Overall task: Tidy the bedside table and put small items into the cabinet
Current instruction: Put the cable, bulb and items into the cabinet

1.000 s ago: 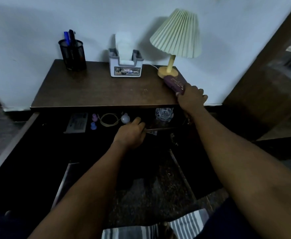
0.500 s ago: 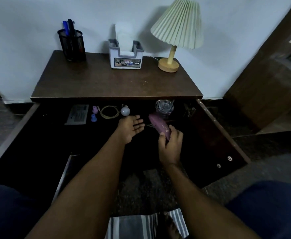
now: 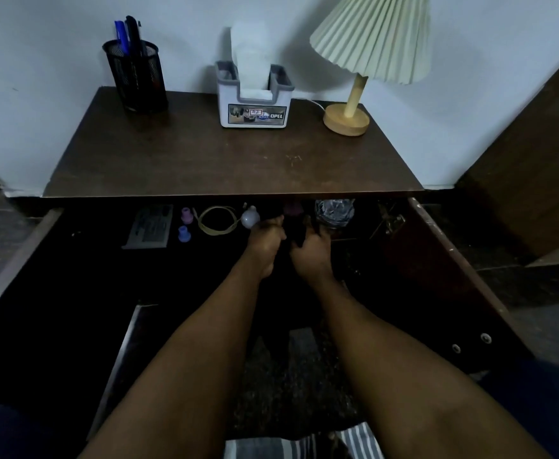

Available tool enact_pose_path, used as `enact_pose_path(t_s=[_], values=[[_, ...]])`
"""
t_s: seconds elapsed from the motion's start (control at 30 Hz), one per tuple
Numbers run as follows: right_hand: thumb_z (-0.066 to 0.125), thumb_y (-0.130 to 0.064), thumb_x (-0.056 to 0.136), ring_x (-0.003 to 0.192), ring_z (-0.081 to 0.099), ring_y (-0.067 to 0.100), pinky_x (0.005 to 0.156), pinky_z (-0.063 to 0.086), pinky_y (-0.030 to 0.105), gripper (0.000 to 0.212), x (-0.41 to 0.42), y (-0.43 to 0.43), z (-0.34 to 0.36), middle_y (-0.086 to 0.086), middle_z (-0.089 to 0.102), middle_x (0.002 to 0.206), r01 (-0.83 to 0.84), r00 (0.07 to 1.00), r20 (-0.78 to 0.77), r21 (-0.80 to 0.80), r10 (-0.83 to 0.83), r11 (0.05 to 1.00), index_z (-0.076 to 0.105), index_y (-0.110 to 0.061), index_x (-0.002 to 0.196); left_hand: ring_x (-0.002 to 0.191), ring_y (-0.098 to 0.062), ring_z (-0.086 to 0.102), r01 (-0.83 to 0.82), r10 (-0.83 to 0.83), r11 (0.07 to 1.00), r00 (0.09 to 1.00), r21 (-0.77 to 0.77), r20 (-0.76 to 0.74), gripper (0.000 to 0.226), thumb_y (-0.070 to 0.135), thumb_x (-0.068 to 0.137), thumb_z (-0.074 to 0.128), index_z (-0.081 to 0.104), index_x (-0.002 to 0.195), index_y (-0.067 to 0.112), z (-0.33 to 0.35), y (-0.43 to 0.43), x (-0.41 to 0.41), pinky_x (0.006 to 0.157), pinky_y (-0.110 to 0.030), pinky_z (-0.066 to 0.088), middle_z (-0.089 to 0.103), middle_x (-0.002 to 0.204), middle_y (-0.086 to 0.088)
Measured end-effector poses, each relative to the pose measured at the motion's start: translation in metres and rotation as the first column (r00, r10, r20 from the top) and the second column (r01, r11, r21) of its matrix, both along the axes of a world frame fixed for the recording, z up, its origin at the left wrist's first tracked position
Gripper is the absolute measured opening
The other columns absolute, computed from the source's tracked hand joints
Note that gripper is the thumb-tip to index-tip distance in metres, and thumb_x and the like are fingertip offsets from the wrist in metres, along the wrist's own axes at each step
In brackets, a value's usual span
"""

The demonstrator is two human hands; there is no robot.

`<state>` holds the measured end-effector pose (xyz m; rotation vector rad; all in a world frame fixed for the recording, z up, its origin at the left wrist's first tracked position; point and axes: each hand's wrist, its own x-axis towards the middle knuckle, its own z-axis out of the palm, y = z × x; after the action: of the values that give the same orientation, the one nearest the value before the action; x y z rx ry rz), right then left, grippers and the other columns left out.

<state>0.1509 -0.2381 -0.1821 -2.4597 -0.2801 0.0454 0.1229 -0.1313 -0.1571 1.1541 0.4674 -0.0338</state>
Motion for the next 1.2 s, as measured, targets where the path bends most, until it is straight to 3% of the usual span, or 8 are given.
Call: enact_pose_path(t_s=[0.3,0.4,0.57,0.7,0.8,0.97,1.1,1.2], values=[[0.060,-0.008,0.090,0.135,0.054,0.032,0.117,0.036,0.047,0.050,0.007,-0.001,-0.005,0.012,0.063,0.142,-0.046,0.995,0.092,0.232,0.026,0.972,0.059,-0.011,0.140,0.109,-0.032,0.071,-0.213,0.201,0.963,0.976,0.163,0.086,0.017,0.006,0.096,0.064,0.077,0.106,0.004,-0.021,-0.015,0.016,0.100,-0.051,0.056,0.077,0.107,-0.013],[0.059,-0.015,0.094,0.139,0.050,0.030,0.115,0.029,0.029,0.052,0.006,-0.004,-0.008,0.006,0.059,0.148,-0.043,0.999,0.034,0.214,0.036,0.976,0.055,-0.017,0.145,0.103,-0.025,0.073,-0.213,0.203,0.965,0.976,0.155,0.077,0.015,0.018,0.097,0.066,0.078,0.103,0.010,-0.019,-0.018,0.018,0.097,-0.047,0.058,0.079,0.103,-0.007],[0.058,-0.020,0.090,0.126,0.060,0.032,0.108,0.047,0.043,0.050,-0.008,-0.010,0.002,0.012,0.065,0.136,-0.038,0.999,0.004,0.311,0.038,0.950,0.058,-0.014,0.140,0.105,-0.027,0.072,-0.170,0.168,0.960,0.985,0.224,0.027,0.018,0.018,0.095,0.066,0.077,0.105,0.008,-0.010,-0.017,0.008,0.097,-0.045,0.058,0.078,0.106,-0.009],[0.062,-0.022,0.092,0.115,0.066,0.026,0.091,0.048,0.030,0.047,-0.035,-0.018,0.013,0.009,0.070,0.126,-0.001,0.998,-0.054,0.346,0.021,0.938,0.055,-0.022,0.139,0.109,-0.028,0.071,-0.072,0.070,0.950,0.997,0.304,0.016,0.021,0.006,0.093,0.063,0.076,0.108,0.006,-0.001,-0.016,-0.015,0.098,-0.043,0.057,0.077,0.109,-0.012],[0.060,-0.019,0.093,0.116,0.066,0.027,0.092,0.049,0.031,0.046,-0.058,-0.020,0.017,0.009,0.070,0.127,-0.002,0.995,-0.089,0.337,0.034,0.942,0.055,-0.023,0.139,0.095,-0.020,0.071,0.010,-0.016,0.903,1.000,0.429,0.009,0.022,0.000,0.089,0.058,0.077,0.098,0.008,0.009,-0.010,-0.045,0.077,-0.025,0.058,0.077,0.095,-0.004],[0.057,-0.009,0.094,0.121,0.064,0.024,0.098,0.048,0.031,0.043,-0.106,0.001,0.028,0.008,0.070,0.131,-0.217,0.970,-0.030,0.338,0.241,0.916,0.065,-0.018,0.135,0.101,-0.033,0.069,0.118,-0.095,0.439,0.992,0.891,-0.084,0.025,0.008,0.089,0.057,0.077,0.104,0.005,0.045,0.025,-0.111,0.087,-0.035,0.056,0.077,0.103,-0.016],[0.056,-0.005,0.094,0.106,0.070,0.022,0.088,0.054,0.033,0.032,-0.148,0.048,0.038,0.006,0.077,0.111,-0.339,0.911,-0.081,0.412,0.405,0.846,0.075,-0.015,0.118,0.103,-0.042,0.066,0.078,-0.024,0.064,0.997,0.995,-0.077,0.030,0.014,0.087,0.055,0.074,0.109,0.008,0.082,0.060,-0.176,0.084,-0.043,0.055,0.073,0.110,-0.020],[0.060,-0.006,0.096,0.105,0.070,0.018,0.090,0.056,0.034,0.024,-0.184,0.089,0.050,0.003,0.077,0.107,-0.345,0.879,-0.103,0.535,0.465,0.771,0.076,-0.011,0.113,0.133,-0.042,0.052,-0.026,0.116,-0.079,0.993,0.997,0.035,0.033,0.009,0.090,0.056,0.073,0.118,0.002,0.111,0.096,-0.223,0.107,-0.043,0.045,0.064,0.135,-0.020]])
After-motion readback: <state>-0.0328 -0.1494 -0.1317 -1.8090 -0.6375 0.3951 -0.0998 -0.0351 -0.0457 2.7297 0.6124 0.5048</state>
